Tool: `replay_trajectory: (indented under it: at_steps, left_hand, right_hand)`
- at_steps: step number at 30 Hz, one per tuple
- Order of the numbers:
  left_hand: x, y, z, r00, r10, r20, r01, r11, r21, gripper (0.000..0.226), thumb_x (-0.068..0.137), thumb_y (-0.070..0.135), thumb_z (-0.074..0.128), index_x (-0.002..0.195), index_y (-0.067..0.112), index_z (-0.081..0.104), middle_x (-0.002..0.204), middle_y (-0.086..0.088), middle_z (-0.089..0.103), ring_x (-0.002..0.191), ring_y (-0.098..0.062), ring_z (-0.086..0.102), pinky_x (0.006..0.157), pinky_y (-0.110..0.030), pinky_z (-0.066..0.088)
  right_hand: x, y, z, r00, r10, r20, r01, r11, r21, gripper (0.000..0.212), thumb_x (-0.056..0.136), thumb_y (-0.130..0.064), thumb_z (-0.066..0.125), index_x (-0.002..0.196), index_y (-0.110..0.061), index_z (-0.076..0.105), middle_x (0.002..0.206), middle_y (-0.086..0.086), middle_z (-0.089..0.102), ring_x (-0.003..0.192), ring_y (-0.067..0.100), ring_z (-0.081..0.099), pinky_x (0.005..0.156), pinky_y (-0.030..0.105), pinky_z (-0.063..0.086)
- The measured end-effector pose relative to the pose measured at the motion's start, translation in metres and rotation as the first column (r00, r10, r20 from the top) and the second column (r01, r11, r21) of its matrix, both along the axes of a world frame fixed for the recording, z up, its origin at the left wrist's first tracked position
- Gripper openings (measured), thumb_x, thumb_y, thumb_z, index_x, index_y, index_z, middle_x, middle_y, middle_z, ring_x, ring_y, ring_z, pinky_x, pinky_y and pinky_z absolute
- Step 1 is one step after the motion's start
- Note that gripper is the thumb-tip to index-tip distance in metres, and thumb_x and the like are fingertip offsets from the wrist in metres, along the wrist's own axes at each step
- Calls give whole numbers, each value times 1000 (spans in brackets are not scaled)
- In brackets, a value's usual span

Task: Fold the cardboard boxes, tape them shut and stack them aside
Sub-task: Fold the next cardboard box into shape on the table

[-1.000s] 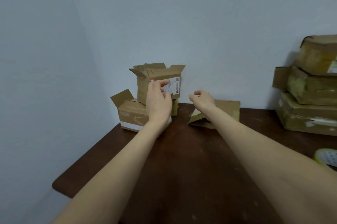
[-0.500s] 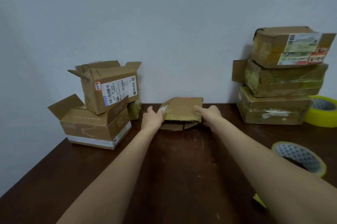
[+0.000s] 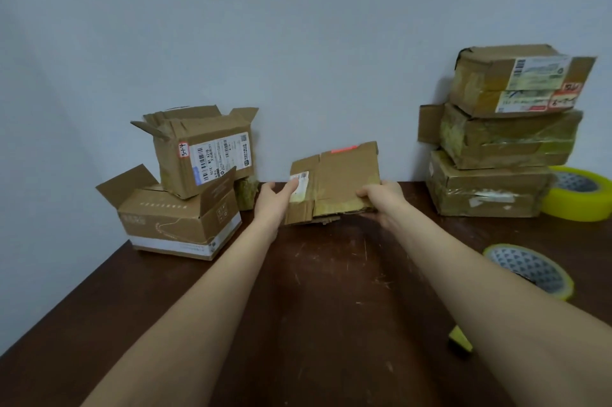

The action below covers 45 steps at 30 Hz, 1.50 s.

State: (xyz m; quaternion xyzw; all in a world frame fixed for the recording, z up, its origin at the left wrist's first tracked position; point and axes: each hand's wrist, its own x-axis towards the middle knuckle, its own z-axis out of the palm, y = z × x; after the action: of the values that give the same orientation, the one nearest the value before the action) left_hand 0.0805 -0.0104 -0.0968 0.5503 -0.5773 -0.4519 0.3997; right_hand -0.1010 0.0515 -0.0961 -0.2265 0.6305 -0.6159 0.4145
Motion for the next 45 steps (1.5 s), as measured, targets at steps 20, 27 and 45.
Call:
replay_trajectory:
  at_steps: [20,27,45]
  left_hand:
    - [26,118,35,949,-108,-295,38,972,-233,17,98,9,48,109,22,52,93,4,64,80,-6,62,67,-20,51]
    - [31,126,25,965,-68,-252,7,972,-237,24,102,17,39,112,15,61,90,5,63,83,-8,58,81,-28,48]
    - [40,159,-12,933,-339,-117,266,873,-408,101,60,61,79,140,60,17,151,6,31,136,-10,38,109,-47,38]
  right_hand:
    - [17,154,26,949,60,-310,-126,972,-198,42,83,-10,72,122,-13,57,114,2,65,103,19,62,93,36,50]
    - [22,168,15,891,-49,-451,-40,982,-186,38,88,-16,67,124,-15,54,119,3,62,108,20,58,94,37,48]
    - [62,185,-8,519,-35,-854,74,997,5,70,79,-44,72,137,-33,34,127,-6,58,114,25,59,90,38,44]
